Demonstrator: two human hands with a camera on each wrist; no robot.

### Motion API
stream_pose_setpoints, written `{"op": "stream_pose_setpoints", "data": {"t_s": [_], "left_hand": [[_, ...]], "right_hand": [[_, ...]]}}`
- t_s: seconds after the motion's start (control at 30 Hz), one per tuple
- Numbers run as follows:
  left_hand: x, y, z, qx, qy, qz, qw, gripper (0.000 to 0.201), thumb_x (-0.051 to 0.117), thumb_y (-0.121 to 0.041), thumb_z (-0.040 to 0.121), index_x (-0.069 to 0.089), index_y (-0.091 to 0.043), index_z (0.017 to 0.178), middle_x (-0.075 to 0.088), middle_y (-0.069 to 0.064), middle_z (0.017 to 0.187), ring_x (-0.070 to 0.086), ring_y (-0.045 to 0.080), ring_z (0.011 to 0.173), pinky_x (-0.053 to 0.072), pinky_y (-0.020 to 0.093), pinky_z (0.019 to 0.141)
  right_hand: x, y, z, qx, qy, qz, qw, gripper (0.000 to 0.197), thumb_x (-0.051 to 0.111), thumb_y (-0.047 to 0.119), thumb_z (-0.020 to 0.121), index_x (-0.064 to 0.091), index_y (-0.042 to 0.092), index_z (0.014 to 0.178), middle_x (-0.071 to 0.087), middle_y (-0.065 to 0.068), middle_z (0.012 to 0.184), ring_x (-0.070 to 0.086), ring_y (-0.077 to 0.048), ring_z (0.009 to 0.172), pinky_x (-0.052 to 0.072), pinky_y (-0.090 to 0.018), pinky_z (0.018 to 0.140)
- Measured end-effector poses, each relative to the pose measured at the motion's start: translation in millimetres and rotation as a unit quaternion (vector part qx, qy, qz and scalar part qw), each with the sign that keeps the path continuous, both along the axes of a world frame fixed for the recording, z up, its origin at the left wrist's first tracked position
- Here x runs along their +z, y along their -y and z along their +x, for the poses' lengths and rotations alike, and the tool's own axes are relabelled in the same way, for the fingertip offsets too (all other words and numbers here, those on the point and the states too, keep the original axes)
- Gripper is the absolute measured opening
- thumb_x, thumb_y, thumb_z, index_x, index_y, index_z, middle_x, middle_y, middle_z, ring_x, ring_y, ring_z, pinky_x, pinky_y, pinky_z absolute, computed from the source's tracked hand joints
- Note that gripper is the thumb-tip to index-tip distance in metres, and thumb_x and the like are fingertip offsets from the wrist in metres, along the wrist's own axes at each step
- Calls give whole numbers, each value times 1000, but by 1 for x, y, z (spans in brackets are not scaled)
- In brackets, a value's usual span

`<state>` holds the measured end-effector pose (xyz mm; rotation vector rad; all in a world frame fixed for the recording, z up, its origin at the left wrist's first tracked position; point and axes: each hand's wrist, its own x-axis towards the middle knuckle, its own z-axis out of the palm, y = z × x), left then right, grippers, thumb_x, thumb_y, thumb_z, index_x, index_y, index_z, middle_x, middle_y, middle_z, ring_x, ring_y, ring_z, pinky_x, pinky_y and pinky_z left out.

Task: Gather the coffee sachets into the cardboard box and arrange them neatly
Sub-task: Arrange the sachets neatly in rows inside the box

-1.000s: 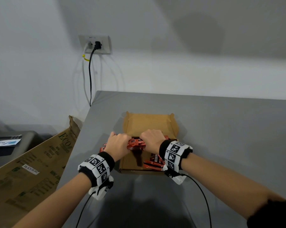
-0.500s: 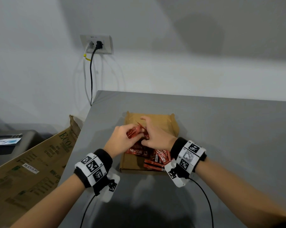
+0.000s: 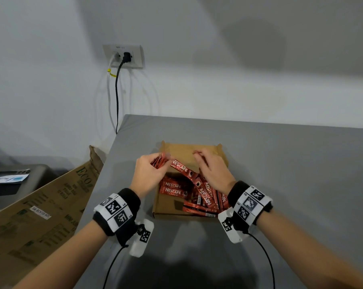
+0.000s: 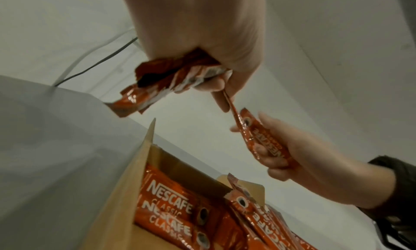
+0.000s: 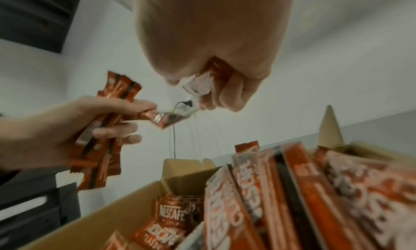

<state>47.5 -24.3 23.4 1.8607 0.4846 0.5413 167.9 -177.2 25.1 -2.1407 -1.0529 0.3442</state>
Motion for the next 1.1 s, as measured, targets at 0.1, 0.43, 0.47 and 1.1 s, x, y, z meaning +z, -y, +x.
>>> {"op": "stream_pose_setpoints", "data": {"t_s": [0.1,0.43,0.47,1.1], "left_hand": [[-3,-1,-4,8,28,-3,1000,14,64,-5,84,69,-18,90,70,-6,94,65,4,90,52,20,83],[-13,-7,-8,-32,-42,74,996,2,70,-10,80,69,-12,81,69,1,82,65,12,77,54,26,72],[-14,-10,-9,-57,-68,106,990,3,71,-11,79,69,-13,79,68,2,83,64,14,77,54,27,73],[-43,-6,3,-148,-297,489,806,12,55,-36,86,56,-25,85,64,-8,90,57,17,84,20,30,74]], "right_hand": [[1,4,6,-19,-20,29,999,30,42,29,98,60,8,110,55,5,71,40,-2,47,35,-13,44],[-1,-6,-5,61,-19,-104,992,22,67,22,84,69,12,103,55,14,78,50,1,68,41,-10,60],[-3,-7,-6,75,-28,-133,988,21,68,21,83,70,12,101,59,12,78,51,1,65,41,-11,58],[-3,-49,-19,178,169,-363,899,23,75,20,76,55,10,83,60,-6,82,54,-23,72,47,-33,63]]}}
